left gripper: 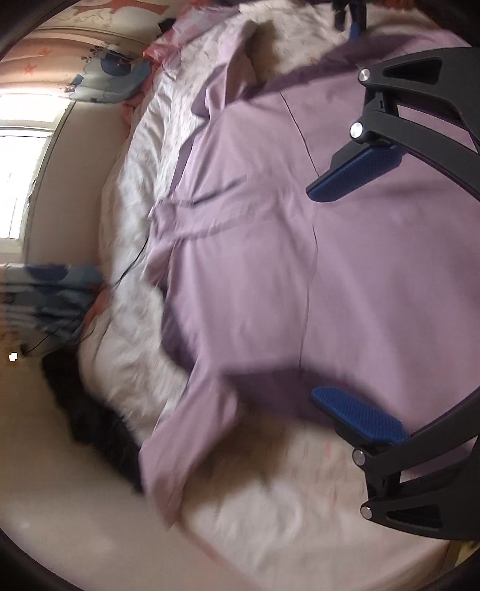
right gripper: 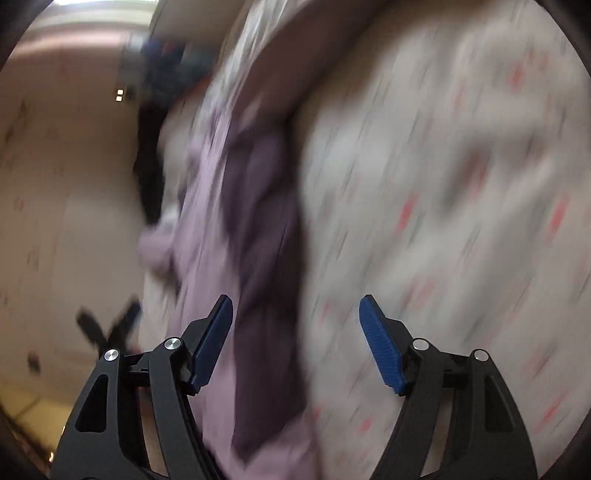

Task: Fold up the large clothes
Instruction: 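Lift the grasped sleeve up off the bed with the right tool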

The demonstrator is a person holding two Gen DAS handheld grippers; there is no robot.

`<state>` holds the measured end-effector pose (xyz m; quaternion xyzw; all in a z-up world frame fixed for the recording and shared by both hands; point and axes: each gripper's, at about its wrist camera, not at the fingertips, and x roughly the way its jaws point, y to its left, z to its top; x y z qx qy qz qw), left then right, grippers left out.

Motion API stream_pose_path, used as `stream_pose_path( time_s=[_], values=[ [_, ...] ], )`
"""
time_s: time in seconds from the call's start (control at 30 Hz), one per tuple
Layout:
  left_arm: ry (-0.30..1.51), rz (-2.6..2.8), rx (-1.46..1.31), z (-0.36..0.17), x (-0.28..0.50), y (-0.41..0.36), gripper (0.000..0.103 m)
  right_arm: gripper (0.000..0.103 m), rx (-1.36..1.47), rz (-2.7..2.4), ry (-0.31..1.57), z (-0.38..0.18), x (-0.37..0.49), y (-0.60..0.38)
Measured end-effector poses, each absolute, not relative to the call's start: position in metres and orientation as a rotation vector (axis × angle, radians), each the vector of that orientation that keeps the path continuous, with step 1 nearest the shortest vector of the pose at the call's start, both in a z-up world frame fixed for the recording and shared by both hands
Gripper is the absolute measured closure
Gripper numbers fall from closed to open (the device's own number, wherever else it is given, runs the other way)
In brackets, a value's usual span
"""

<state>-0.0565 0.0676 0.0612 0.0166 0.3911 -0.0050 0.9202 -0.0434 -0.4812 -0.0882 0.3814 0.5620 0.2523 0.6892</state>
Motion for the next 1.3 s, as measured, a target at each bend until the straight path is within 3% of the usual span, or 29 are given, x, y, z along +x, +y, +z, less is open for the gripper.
stream_pose_path(
  time_s=[0.13,0.27,0.5,0.53,0.6,0.63,0.67,0.7,0.73,0.83,0.97,1.07,1.1,1.17,1.2,1.3],
  values=[
    [0.901,0.072,0.039,0.07,-0.101,0.153,0.007,0.03,0.818,0.702,1.362,-0.087,-0.063,-0.454],
    [1.069,0.106,-0.031,0.032,-0.138,0.224,0.007,0.025,0.772,0.747,1.445,-0.09,-0.077,-0.439],
    [1.264,-0.087,-0.293,-0.034,-0.186,0.26,0.007,0.019,0.723,0.749,1.405,-0.081,-0.129,-0.415],
    [1.286,-0.109,-0.336,-0.04,-0.188,0.259,0.007,0.024,0.721,0.756,1.366,-0.074,-0.131,-0.414],
    [1.296,-0.164,-0.392,-0.044,-0.192,0.25,0.011,0.051,0.692,0.731,1.299,-0.062,-0.141,-0.406],
    [1.288,-0.182,-0.402,-0.04,-0.192,0.244,0.03,0.07,0.707,0.705,1.272,-0.059,-0.145,-0.406],
    [1.284,-0.187,-0.408,-0.033,-0.191,0.239,0.048,0.074,0.725,0.706,1.226,-0.051,-0.148,-0.405],
    [1.266,-0.184,-0.412,-0.025,-0.19,0.238,0.056,0.076,0.73,0.703,1.181,-0.041,-0.152,-0.4],
    [1.236,-0.192,-0.425,-0.01,-0.189,0.237,0.071,0.079,0.736,0.7,1.145,-0.029,-0.149,-0.394],
    [1.127,-0.252,-0.461,0.044,-0.19,0.235,0.081,0.082,0.749,0.706,1.024,0.013,-0.15,-0.397],
    [1.029,-0.311,-0.421,0.1,-0.203,0.227,0.082,0.082,0.74,0.732,0.931,0.064,-0.161,-0.413],
    [1.042,-0.306,-0.381,0.107,-0.209,0.229,0.081,0.078,0.658,0.694,1.043,0.052,-0.177,-0.417],
    [1.081,-0.289,-0.342,0.098,-0.211,0.231,0.079,0.075,0.597,0.649,1.119,0.036,-0.183,-0.42],
    [1.194,-0.222,-0.218,0.063,-0.209,0.236,0.066,0.059,0.493,0.554,1.316,-0.012,-0.192,-0.416],
    [1.239,-0.13,-0.16,0.046,-0.211,0.244,0.066,0.058,0.466,0.506,1.389,-0.031,-0.196,-0.42],
    [1.291,0.045,-0.092,0.025,-0.217,0.272,0.066,0.055,0.618,0.503,1.327,-0.043,-0.208,-0.46]
  ],
)
